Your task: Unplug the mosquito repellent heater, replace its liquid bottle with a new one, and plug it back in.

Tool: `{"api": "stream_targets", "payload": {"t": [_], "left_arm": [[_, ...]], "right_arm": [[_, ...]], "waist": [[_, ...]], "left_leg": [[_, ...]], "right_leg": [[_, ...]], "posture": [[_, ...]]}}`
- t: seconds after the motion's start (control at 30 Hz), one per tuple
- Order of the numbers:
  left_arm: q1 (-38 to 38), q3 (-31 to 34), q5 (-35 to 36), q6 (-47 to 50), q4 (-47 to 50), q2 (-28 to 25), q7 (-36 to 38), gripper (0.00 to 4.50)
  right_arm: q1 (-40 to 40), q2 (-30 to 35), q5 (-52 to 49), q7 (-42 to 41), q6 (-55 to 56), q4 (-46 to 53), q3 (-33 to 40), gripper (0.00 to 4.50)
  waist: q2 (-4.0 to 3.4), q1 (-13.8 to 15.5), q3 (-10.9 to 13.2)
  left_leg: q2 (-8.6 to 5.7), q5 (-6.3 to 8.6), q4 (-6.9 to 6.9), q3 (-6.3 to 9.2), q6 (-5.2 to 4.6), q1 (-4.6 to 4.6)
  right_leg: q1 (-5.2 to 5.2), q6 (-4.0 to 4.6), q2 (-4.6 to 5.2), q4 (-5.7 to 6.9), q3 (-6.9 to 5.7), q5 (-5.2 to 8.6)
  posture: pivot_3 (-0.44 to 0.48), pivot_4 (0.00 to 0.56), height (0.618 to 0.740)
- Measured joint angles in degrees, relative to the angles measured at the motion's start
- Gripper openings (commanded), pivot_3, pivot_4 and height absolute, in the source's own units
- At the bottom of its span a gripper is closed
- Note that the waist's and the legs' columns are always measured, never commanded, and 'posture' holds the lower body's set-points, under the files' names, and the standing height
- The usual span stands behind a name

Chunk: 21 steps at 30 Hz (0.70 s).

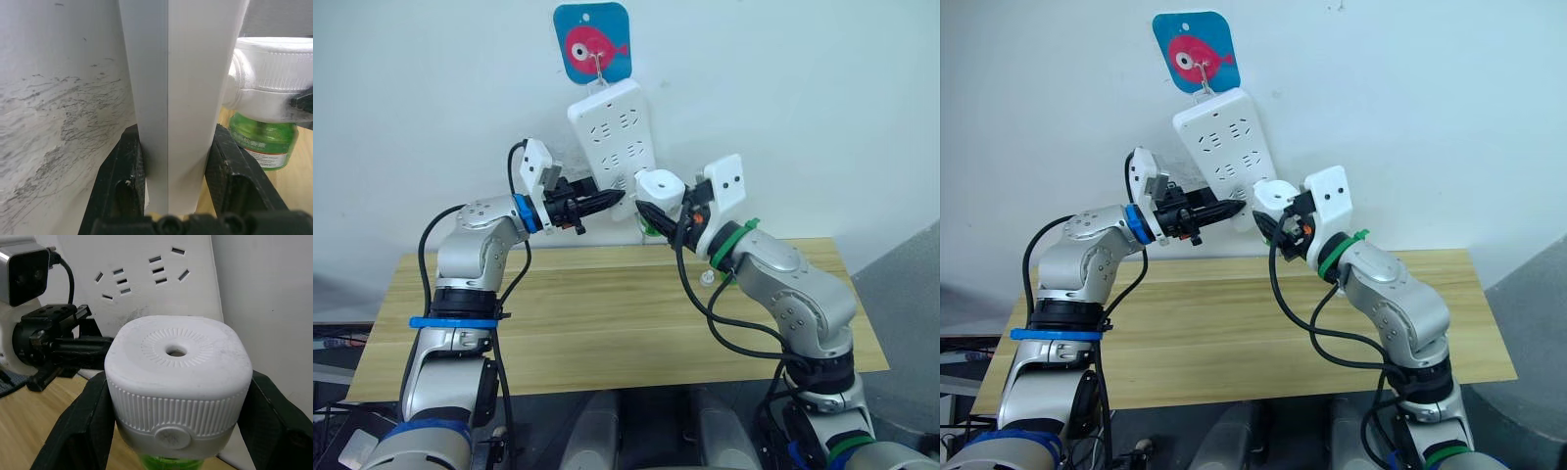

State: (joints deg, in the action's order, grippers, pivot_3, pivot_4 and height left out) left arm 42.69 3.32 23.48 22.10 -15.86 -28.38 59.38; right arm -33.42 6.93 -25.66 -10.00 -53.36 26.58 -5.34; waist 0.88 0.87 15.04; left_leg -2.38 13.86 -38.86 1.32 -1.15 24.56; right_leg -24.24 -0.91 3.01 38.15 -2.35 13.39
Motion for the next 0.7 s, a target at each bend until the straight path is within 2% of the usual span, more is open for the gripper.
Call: {"api": "stream_targets", "payload": {"t": [0.17,0.3,0.43,0.57,0.7], "left_arm": [[0.0,0.0,-0.3,-0.1,0.0,-0.2,-0.2,1.36],[-0.1,0.2,-0.6,-0.1,0.0,-0.2,-0.2,1.36],[-0.3,0.7,-1.1,-0.1,0.0,-0.4,-0.3,1.36],[-0.5,1.1,-1.4,0.0,0.0,-0.5,-0.6,1.36],[-0.5,1.1,-1.5,0.0,0.0,-0.4,-1.0,1.36]], "right_arm": [[-1.6,-1.8,0.0,1.5,-2.0,-1.0,0.8,3.05],[-2.7,2.9,5.5,0.5,1.5,-1.1,-5.5,3.05],[-3.0,3.3,9.1,0.3,4.1,-2.4,-8.4,3.05],[-3.0,-1.0,8.4,0.5,3.1,-4.0,-6.0,3.05],[-3.5,-1.8,7.8,0.2,1.6,-4.3,-4.7,3.05]], "waist": [[0.00,-0.1,0.0],[0.00,-0.4,0.0],[0.00,-0.6,0.0],[0.01,-0.8,0.0],[0.01,-0.9,0.0]], "left_leg": [[0.00,0.00,0.00,0.00,0.00,0.00],[-0.01,-0.01,0.00,-0.01,0.01,-0.02],[0.00,-0.02,0.00,-0.01,0.04,-0.04],[0.00,-0.05,0.00,-0.04,0.08,-0.15],[0.00,-0.10,0.00,-0.04,0.14,-0.23]], "right_leg": [[-0.01,0.00,0.00,0.02,0.01,0.00],[-0.01,0.00,0.00,0.03,0.01,0.00],[-0.01,0.00,-0.01,0.08,0.01,0.00],[-0.01,0.00,0.00,0.33,0.07,0.00],[-0.01,0.01,0.00,0.47,0.08,0.01]], "posture": [[0.087,0.231,0.740],[0.091,0.228,0.740],[0.102,0.224,0.740],[0.102,0.221,0.740],[0.095,0.226,0.740]]}}
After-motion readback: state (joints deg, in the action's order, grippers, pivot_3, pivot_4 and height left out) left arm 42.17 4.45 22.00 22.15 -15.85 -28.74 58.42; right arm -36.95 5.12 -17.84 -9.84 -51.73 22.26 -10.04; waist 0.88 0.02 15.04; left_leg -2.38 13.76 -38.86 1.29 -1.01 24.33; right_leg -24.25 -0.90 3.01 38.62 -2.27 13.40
